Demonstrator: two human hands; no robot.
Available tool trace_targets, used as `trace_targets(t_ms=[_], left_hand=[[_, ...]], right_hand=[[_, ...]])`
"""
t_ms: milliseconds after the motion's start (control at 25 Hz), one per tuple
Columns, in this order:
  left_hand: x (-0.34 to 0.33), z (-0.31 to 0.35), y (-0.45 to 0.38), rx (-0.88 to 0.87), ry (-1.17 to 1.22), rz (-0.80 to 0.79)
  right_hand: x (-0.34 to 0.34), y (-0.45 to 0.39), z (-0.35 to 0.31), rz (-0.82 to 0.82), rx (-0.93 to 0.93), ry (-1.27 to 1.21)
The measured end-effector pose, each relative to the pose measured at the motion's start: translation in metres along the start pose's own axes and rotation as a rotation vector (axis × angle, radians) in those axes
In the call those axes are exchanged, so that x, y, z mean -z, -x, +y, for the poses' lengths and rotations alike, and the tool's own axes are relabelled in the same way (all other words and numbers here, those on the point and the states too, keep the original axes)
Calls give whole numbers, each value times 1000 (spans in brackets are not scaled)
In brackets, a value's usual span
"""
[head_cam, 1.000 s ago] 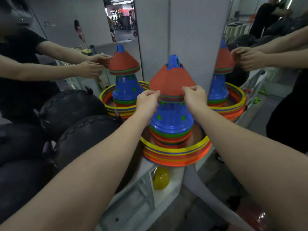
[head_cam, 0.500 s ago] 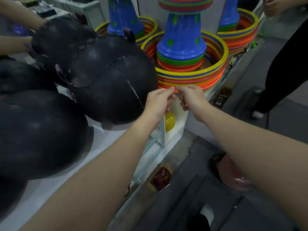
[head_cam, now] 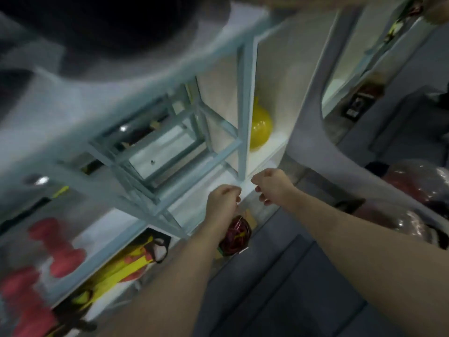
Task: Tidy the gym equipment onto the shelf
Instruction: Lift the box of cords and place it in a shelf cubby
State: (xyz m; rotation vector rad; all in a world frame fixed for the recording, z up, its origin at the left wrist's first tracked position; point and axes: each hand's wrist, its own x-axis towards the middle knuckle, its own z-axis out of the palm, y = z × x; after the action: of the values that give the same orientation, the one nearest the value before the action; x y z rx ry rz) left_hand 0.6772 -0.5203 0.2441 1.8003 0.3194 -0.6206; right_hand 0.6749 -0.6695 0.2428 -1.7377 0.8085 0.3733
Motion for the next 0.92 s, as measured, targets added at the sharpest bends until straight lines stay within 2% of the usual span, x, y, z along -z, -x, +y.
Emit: trace_targets(t_ms=[200,360,440,520,640,760,920], left_hand=[[-38,-181,-113,138,-109,68],[-39,-278,-181,41,-572,157],[-35,-309,-206,63,-797,223],[-32,-330,-217,189,-891,267],[-26,-345,-220,332,-749,279],[-16,-337,-216,297,-678,264],[3,-292,-193,227,-648,262]], right_hand=[[-79,-144,159,-30,21,246],[-131,-241,241,-59,36,590],[-144,-279,269,-52,54,696],[-149,-293,280,-83,96,715],[-147,-293,280,-85,202,756],[-136,-280,272,-38,209,703],[-105,-224,226,-71,279,704]])
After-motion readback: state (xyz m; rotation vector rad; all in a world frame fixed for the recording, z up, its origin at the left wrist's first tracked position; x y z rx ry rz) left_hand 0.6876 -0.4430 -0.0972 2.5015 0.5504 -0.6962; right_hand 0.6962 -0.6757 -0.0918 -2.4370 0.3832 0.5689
